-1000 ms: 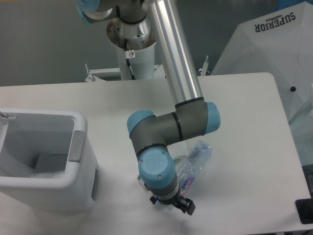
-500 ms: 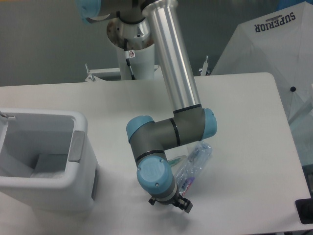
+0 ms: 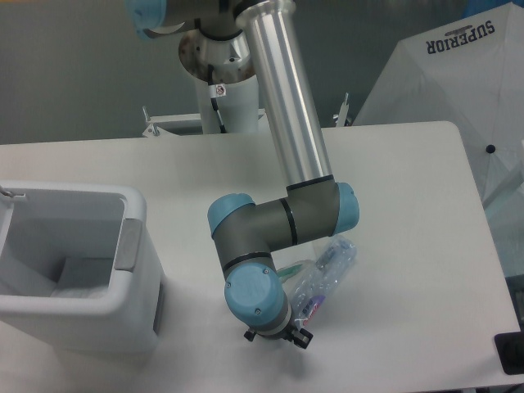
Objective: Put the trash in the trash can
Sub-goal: 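Lower the gripper onto the bottle cap end and close on it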
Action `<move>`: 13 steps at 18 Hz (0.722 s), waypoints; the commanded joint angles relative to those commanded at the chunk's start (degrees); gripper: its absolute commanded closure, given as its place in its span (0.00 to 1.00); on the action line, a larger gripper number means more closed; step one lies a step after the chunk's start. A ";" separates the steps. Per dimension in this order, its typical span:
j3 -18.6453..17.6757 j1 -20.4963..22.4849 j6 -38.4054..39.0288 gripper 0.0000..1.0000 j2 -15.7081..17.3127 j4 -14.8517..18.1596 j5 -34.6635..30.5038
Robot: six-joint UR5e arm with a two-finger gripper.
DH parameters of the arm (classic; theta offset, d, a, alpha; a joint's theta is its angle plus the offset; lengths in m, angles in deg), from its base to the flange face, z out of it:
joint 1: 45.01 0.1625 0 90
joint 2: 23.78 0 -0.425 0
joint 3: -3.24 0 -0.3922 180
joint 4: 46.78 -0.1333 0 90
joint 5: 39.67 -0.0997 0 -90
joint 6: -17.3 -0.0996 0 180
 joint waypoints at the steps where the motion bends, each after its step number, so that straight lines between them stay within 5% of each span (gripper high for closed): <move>1: 0.00 0.00 0.09 0.82 0.17 0.00 0.17; 8: 0.09 0.44 0.26 0.90 2.81 -0.09 1.93; 13: 0.53 3.24 0.61 0.90 8.25 -0.35 9.91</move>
